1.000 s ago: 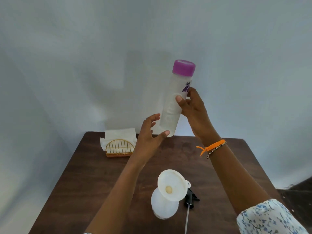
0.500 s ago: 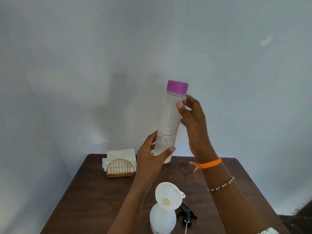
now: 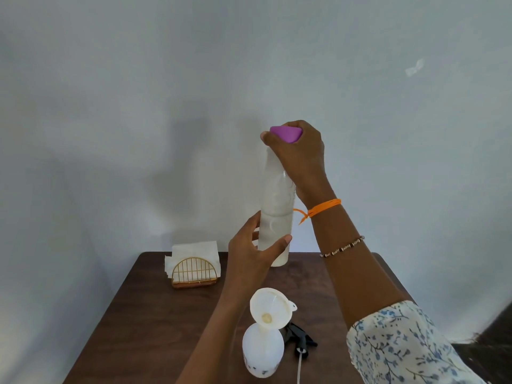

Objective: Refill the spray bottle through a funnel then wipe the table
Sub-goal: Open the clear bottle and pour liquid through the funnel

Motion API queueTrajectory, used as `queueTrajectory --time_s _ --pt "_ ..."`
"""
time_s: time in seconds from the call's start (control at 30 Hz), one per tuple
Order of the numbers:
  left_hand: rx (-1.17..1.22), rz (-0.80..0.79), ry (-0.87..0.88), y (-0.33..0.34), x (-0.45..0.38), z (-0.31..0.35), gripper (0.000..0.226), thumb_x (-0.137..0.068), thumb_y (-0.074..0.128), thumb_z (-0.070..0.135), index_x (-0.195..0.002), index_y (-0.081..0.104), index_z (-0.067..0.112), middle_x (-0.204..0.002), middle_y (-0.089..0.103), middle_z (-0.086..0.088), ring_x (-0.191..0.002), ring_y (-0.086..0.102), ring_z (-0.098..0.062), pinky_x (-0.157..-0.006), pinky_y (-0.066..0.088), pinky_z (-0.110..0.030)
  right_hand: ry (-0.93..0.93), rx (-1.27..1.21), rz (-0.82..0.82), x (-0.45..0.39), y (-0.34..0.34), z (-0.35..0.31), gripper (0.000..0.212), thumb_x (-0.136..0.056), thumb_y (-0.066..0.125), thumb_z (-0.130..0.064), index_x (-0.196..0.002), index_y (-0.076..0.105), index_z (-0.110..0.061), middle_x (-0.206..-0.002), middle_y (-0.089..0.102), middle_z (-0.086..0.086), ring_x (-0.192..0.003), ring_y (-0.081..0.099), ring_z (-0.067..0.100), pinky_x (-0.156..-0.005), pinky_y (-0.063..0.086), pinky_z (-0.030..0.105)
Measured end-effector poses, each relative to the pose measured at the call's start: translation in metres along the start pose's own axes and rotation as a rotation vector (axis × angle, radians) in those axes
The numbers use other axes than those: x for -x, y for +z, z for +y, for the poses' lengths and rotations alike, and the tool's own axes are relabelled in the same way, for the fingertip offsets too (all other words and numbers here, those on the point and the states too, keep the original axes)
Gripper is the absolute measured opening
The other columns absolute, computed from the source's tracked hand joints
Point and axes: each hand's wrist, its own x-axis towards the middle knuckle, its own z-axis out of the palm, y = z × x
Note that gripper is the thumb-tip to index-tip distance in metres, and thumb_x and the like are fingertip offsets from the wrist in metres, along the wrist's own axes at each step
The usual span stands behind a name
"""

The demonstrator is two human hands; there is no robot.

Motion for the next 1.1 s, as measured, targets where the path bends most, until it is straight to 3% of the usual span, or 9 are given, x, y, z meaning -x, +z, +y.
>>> queueTrajectory --time_s 0.07,0.23,0.33,0.43,0.5,0.63,0.8,0.97,1.1 --pt "-0.008 -0.016 -0.004 -0.001 0.001 -0.001 0.057 -0.075 0.072 0.036 -0.125 0.049 0.026 -0.116 0.057 0.011 -0.098 0.055 -0.009 -0.07 0.04 -0.006 -0.041 -0.052 -0.084 0.003 -0.003 -0.004 0.027 -0.07 0.077 -0.026 -0.088 0.062 -0.014 -0.083 0.061 -0.001 -0.072 0.056 0.011 -0.06 0.044 0.018" --pt "-0.017 -0.09 0.008 -0.01 0.003 -0.003 0.049 -0.075 0.071 0.035 -0.119 0.049 0.032 -0.114 0.057 0.014 -0.097 0.057 -0.008 -0.074 0.041 -0.007 -0.005 -0.637 -0.444 0.0 -0.02 0.002 0.023 -0.064 0.067 -0.013 -0.085 0.059 -0.006 -0.078 0.06 0.009 -0.071 0.059 0.02 -0.073 0.051 0.032" --pt "-0.012 -0.084 0.018 -0.013 0.004 -0.002 0.046 -0.075 0.071 0.036 -0.114 0.047 0.037 -0.108 0.057 0.021 -0.094 0.057 -0.004 -0.072 0.041 -0.007 0.066 -0.757 -0.463 0.0 -0.028 0.016 0.047 -0.067 0.078 -0.02 -0.107 0.053 -0.014 -0.096 0.054 0.007 -0.083 0.059 0.018 -0.093 0.049 0.046" --pt "0.017 -0.07 -0.001 -0.012 0.004 -0.003 0.048 -0.075 0.071 0.034 -0.117 0.048 0.036 -0.112 0.056 0.019 -0.095 0.057 -0.004 -0.071 0.039 -0.007 0.128 -0.864 -0.42 0.002 -0.034 0.027 0.068 -0.061 0.081 -0.03 -0.119 0.045 -0.019 -0.102 0.055 0.01 -0.094 0.059 0.023 -0.084 0.053 0.037" --pt "0.027 -0.072 -0.004 -0.012 0.004 -0.004 0.048 -0.075 0.072 0.033 -0.116 0.047 0.037 -0.111 0.055 0.02 -0.092 0.056 0.001 -0.069 0.038 -0.004 0.159 -0.936 -0.384 0.006 -0.039 0.028 0.056 -0.076 0.067 -0.021 -0.125 0.04 -0.017 -0.094 0.061 0.004 -0.092 0.057 0.019 -0.076 0.053 0.031" --pt "0.012 -0.072 -0.006 -0.01 0.007 -0.006 0.049 -0.074 0.072 0.035 -0.115 0.045 0.04 -0.106 0.051 0.027 -0.089 0.053 0.007 -0.068 0.036 -0.003 0.159 -0.786 -0.298 0.01 -0.043 0.021 0.029 -0.095 0.045 -0.023 -0.123 0.04 -0.017 -0.101 0.058 0.003 -0.089 0.056 0.014 -0.076 0.05 0.031" --pt "0.0 -0.059 0.0 -0.008 0.009 -0.006 0.048 -0.074 0.073 0.033 -0.107 0.041 0.049 -0.1 0.049 0.033 -0.087 0.053 0.009 -0.062 0.039 -0.002 -0.012 -0.421 -0.158 0.019 -0.031 0.01 0.064 -0.074 0.075 -0.022 -0.122 0.033 -0.024 -0.099 0.051 0.002 -0.09 0.056 0.017 -0.069 0.052 0.025" --pt "0.026 -0.052 -0.017 -0.009 0.008 -0.007 0.05 -0.075 0.072 0.032 -0.114 0.043 0.042 -0.108 0.052 0.024 -0.088 0.054 0.005 -0.068 0.038 -0.003 0.007 -0.634 -0.305 0.018 -0.035 0.012 0.037 -0.092 0.049 -0.012 -0.122 0.031 -0.023 -0.102 0.067 0.008 -0.096 0.061 0.017 -0.081 0.05 0.033" --pt "0.032 -0.056 -0.008 -0.008 0.009 -0.007 0.051 -0.075 0.072 0.031 -0.117 0.044 0.04 -0.111 0.054 0.02 -0.092 0.055 -0.001 -0.071 0.041 -0.005 0.023 -0.612 -0.244 0.02 -0.032 0.008 0.039 -0.083 0.044 -0.035 -0.119 0.033 -0.026 -0.114 0.058 0.01 -0.102 0.057 0.018 -0.078 0.05 0.031"
